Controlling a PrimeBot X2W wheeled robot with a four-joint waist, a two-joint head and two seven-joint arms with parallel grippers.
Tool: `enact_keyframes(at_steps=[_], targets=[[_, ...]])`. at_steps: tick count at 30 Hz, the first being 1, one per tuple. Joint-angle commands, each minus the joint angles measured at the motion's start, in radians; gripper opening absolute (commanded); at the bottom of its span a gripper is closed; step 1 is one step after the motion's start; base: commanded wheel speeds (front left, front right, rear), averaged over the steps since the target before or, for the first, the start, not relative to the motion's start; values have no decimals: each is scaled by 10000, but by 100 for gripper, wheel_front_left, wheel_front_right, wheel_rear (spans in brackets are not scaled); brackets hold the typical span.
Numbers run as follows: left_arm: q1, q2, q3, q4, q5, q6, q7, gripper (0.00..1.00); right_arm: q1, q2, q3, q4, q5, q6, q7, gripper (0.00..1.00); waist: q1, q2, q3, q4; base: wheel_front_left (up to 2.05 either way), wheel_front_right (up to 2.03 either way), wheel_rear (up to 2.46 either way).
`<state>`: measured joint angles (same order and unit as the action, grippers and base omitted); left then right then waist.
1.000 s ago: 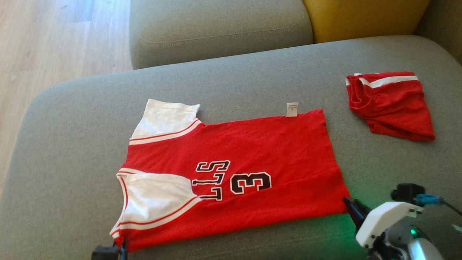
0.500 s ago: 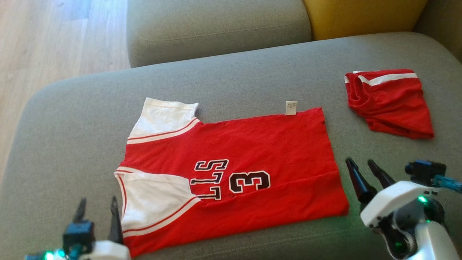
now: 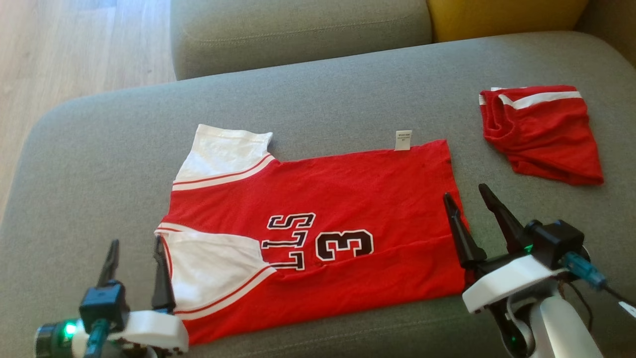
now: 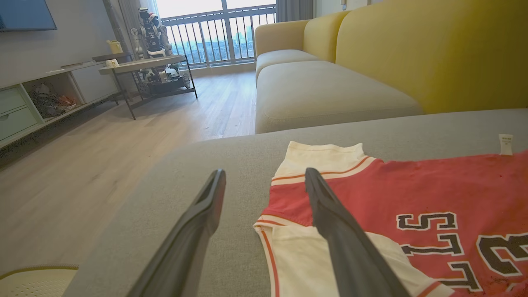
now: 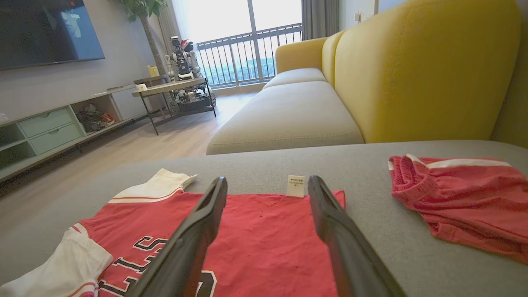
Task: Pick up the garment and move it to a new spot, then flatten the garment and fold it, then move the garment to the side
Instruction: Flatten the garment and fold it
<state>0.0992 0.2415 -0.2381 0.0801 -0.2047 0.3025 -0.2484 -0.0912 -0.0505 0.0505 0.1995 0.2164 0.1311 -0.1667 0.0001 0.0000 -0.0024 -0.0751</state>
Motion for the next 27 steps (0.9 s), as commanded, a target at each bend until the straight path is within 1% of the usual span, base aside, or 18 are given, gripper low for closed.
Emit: enact_keyframes(at_steps=[1, 3, 6, 9, 11, 14, 18, 19, 23, 24, 26, 27], targets=[[-497, 32, 332, -199, 65, -93, -129, 100, -371, -8, 258, -271, -225, -4, -258, 100, -1, 0, 25, 7, 0, 0, 0], [-539, -57, 244, -16, 121, -251, -131, 100, -352, -2, 367, -118, -396, -4, -525, 100, -1, 0, 60, -1, 0, 0, 0], [-641, -81, 241, 105, 192, -369, -131, 100, -384, 0, 501, 20, -447, -4, -674, 100, -1, 0, 88, -38, 0, 0, 0], [-884, 67, 278, 271, 262, -565, -132, 100, -489, 1, 596, 95, -379, -4, -748, 100, -1, 0, 163, -124, 0, 0, 0], [-1126, 194, 276, 558, 171, -789, -63, 100, -597, 1, 666, 108, -344, -4, -777, 100, -1, 0, 261, -217, 0, 0, 0], [-1843, 730, 61, 946, 394, -1279, 427, 100, -846, 1, 743, 50, -298, -4, -799, 100, -1, 0, 659, -413, 0, 0, 0], [-3251, 1419, -76, 1256, 547, -2009, 1189, 100, -1174, 2, 898, -235, -288, -4, -823, 100, -1, 0, 1318, -702, 0, 0, 0], [-3642, 1611, -96, 1402, 551, -2234, 1433, 100, -1253, 2, 888, -331, -287, -4, -828, 100, -1, 0, 1501, -783, 0, 0, 0], [-5309, 2262, -121, 2071, 198, -3447, 2304, 100, -1625, 2, 861, -738, -180, -4, -846, 100, -1, 0, 2292, -1193, 0, 0, 0], [-5712, 2406, -108, 2289, 81, -3666, 2561, 100, -1724, 2, 908, -827, -157, -4, -849, 100, -1, 0, 2489, -1315, 0, 0, 0], [-6457, 2589, -119, 2760, -228, -3959, 3247, 100, -1902, 2, 987, -994, -100, -4, -858, 100, -1, 0, 2826, -1529, 0, 0, 0], [-6457, 2589, -119, 2760, -228, -3959, 3247, 100, -1902, 2, 987, -994, -100, -4, -858, 100, -1, 0, 2826, -1529, 0, 0, 0]])
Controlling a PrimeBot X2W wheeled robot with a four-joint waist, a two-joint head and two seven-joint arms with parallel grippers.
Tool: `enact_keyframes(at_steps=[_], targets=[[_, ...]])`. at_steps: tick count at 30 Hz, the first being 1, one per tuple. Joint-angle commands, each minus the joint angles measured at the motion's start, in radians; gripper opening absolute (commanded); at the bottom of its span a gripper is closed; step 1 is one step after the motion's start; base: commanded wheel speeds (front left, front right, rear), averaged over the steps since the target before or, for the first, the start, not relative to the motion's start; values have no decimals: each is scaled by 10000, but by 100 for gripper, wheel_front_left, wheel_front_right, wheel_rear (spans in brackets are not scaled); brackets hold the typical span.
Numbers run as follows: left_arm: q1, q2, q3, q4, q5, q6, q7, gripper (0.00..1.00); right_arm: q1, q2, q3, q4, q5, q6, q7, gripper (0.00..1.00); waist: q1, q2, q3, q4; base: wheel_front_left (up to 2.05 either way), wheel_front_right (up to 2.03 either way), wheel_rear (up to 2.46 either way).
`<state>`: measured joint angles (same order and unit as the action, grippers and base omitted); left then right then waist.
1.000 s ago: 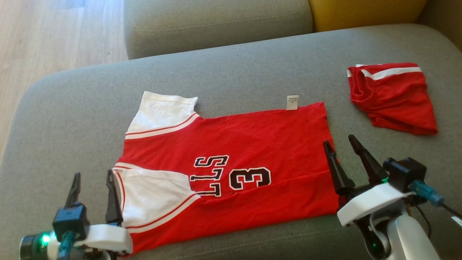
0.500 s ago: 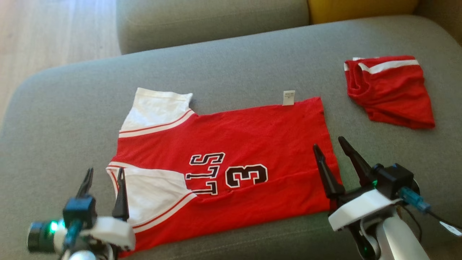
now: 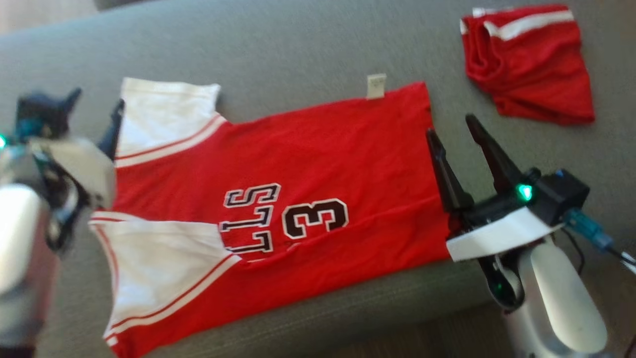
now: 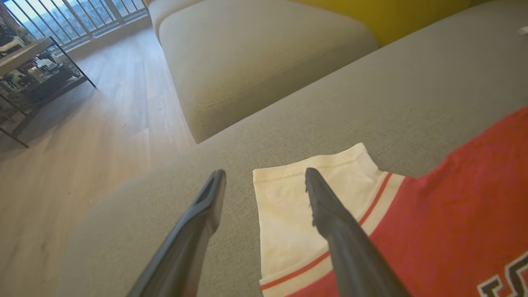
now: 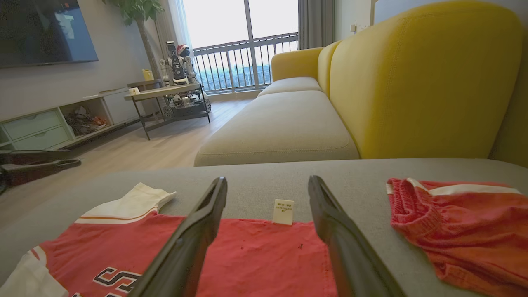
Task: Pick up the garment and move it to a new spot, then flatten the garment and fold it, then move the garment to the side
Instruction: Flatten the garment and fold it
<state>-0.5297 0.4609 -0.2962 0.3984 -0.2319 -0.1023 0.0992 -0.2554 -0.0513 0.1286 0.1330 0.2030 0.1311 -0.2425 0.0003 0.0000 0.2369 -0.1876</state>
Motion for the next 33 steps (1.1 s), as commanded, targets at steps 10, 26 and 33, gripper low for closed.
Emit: enact_keyframes(at_steps=[10, 26, 33], targets=[[-2823, 1677, -885, 1741, -967, -278, 1695, 100, -707, 10, 327, -773, 483, -4, -169, 100, -3, 0, 1439, -1291, 0, 0, 0], [-4074, 2001, -2305, 4024, -1592, -282, 2358, 62, -765, 10, 298, -858, 724, -4, -191, 100, -3, 0, 1849, -1769, 0, 0, 0], [-4290, 1935, -2946, 3745, -2526, -283, 2079, 0, -794, 10, 100, -606, 511, -4, -192, 100, -3, 0, 1730, -1370, 0, 0, 0]])
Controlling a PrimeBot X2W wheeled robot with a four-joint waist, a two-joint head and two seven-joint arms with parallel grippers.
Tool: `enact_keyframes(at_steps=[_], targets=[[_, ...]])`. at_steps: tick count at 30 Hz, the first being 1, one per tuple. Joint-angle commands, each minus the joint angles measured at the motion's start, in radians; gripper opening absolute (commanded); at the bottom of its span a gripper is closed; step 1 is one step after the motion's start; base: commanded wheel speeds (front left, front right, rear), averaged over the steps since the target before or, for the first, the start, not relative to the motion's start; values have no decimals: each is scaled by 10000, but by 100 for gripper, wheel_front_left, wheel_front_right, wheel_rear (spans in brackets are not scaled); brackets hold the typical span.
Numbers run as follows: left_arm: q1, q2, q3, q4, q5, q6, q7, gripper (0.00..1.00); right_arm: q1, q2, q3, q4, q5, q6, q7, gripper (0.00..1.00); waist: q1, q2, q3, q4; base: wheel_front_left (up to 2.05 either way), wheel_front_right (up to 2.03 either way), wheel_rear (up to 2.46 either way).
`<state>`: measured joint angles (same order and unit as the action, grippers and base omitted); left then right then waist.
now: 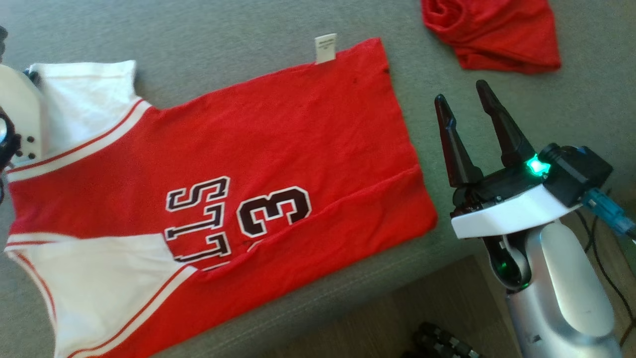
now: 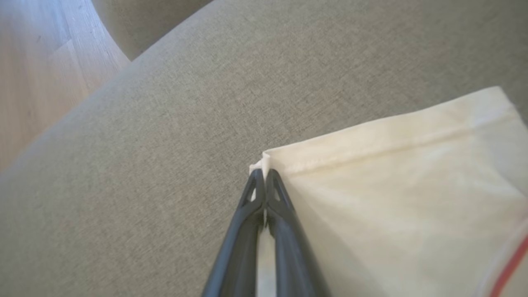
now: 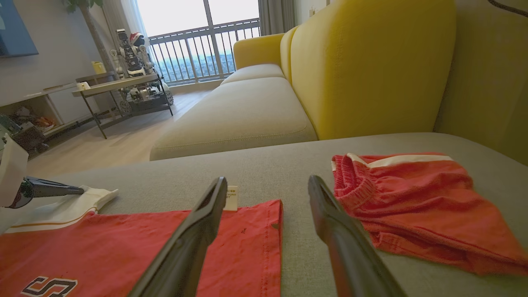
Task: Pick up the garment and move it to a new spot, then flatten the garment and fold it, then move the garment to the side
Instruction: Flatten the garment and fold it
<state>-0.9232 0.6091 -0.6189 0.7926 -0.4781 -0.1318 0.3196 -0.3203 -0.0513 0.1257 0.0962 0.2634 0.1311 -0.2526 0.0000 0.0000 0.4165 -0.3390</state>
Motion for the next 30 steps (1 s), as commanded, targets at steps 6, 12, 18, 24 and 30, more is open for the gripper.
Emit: enact_keyframes(at_steps=[6, 12, 18, 24, 30], targets=[[-273, 210, 268, -549, -223, 51, -1451, 0, -829, 10, -316, 608, -296, -4, 207, 100, 0, 0, -327, 888, 0, 0, 0], [243, -148, 79, -1114, -114, 195, -2350, 0, -1821, -121, -513, 1611, -857, -4, 884, 100, 0, 0, -555, 1752, 0, 0, 0], [880, -553, -93, -2244, -20, 577, -3117, 0, -2858, -905, -776, 3405, -1155, -4, 1643, 100, 0, 0, -801, 2800, 0, 0, 0], [1507, -758, -258, -3569, 29, 1016, -3317, 0, -3640, -1715, -760, 5231, -1070, -4, 2110, 100, 0, 0, -896, 3486, 0, 0, 0], [1986, -657, -381, -4611, 28, 1288, -3148, 0, -4273, -2251, -341, 6738, -954, -4, 2245, 100, 0, 0, -869, 3833, 0, 0, 0]])
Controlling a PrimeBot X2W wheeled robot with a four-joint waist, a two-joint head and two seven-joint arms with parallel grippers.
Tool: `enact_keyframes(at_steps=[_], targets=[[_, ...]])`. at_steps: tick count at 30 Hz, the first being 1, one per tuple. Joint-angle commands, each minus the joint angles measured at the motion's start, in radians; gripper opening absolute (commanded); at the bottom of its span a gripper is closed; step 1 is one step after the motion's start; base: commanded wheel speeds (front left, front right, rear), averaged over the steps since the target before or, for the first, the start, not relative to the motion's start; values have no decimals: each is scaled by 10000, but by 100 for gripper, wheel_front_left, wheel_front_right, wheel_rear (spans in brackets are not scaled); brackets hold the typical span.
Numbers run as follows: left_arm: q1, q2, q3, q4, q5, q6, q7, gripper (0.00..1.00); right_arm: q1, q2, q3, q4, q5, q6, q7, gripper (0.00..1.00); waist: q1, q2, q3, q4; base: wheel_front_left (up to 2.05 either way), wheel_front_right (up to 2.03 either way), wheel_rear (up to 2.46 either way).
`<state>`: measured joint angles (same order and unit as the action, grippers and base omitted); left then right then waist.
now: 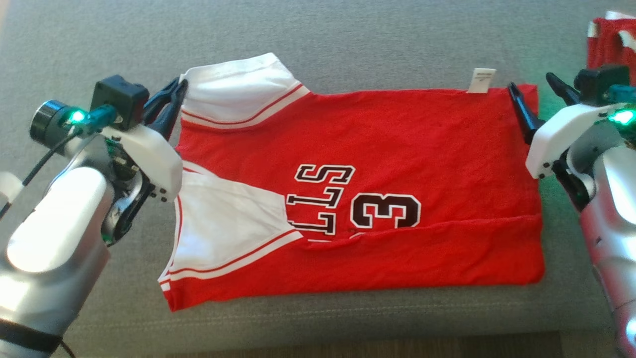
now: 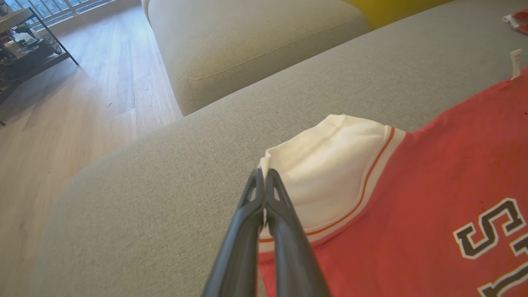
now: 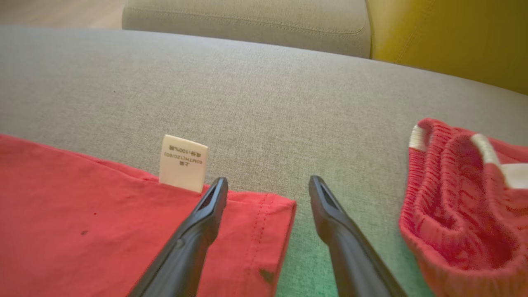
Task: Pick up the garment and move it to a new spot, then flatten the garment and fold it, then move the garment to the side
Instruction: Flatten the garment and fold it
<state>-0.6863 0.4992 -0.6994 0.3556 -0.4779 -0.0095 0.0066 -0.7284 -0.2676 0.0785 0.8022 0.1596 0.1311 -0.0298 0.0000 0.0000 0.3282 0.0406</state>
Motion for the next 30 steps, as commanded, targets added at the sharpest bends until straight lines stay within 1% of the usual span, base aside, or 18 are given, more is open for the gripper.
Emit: enact_keyframes(at_steps=[1, 6, 13, 14, 15, 16, 20, 24, 25, 26, 27, 30], targets=[[-336, 463, 414, -382, 25, 102, 12, 0, -295, -172, 227, -90, 106, -4, 25, 100, 0, 0, 30, 78, 0, 0, 0], [-164, 588, 379, -965, -10, 255, 195, 0, -895, -531, 696, 1129, 234, -4, -48, 100, 0, 0, 169, 244, 0, 0, 0], [-98, 682, 348, -1247, -44, 364, 329, 0, -1373, -593, 1370, 2070, 555, -4, -242, 100, 0, 0, 268, 322, 0, 0, 0], [-92, 693, 343, -1261, -50, 373, 341, 0, -1419, -587, 1479, 2167, 625, -4, -266, 84, 0, 0, 270, 326, 0, 0, 0], [-87, 709, 336, -1268, -46, 385, 352, 0, -1459, -587, 1584, 2256, 696, -4, -303, 27, 0, 0, 270, 328, 0, 0, 0], [-81, 728, 326, -1272, -36, 396, 359, 0, -1491, -588, 1705, 2331, 756, -4, -343, 0, 0, 0, 266, 330, 0, 0, 0], [-24, 802, 292, -1225, -3, 447, 337, 0, -1543, -681, 2185, 2603, 887, -4, -607, 0, 0, 0, 176, 316, 0, 0, 0], [116, 869, 281, -1143, -22, 495, 286, 0, -1510, -764, 2376, 2735, 1015, -4, -993, 0, 0, 0, 10, 274, 0, 0, 0], [262, 902, 307, -1115, -83, 566, 249, 0, -1439, -805, 2513, 2798, 1051, -4, -1284, 0, 0, 0, -139, 234, 0, 0, 0], [262, 902, 307, -1115, -83, 566, 249, 0, -1439, -805, 2513, 2798, 1051, -4, -1284, 0, 0, 0, -139, 234, 0, 0, 0], [463, 954, 363, -1130, -180, 656, 198, 0, -1332, -774, 2628, 2810, 1152, -4, -1536, 0, 0, 0, -299, 174, 0, 0, 0], [710, 1039, 415, -1174, -281, 733, 140, 0, -1204, -738, 2745, 2754, 1292, -4, -1732, 0, 0, 0, -470, 107, 0, 0, 0]])
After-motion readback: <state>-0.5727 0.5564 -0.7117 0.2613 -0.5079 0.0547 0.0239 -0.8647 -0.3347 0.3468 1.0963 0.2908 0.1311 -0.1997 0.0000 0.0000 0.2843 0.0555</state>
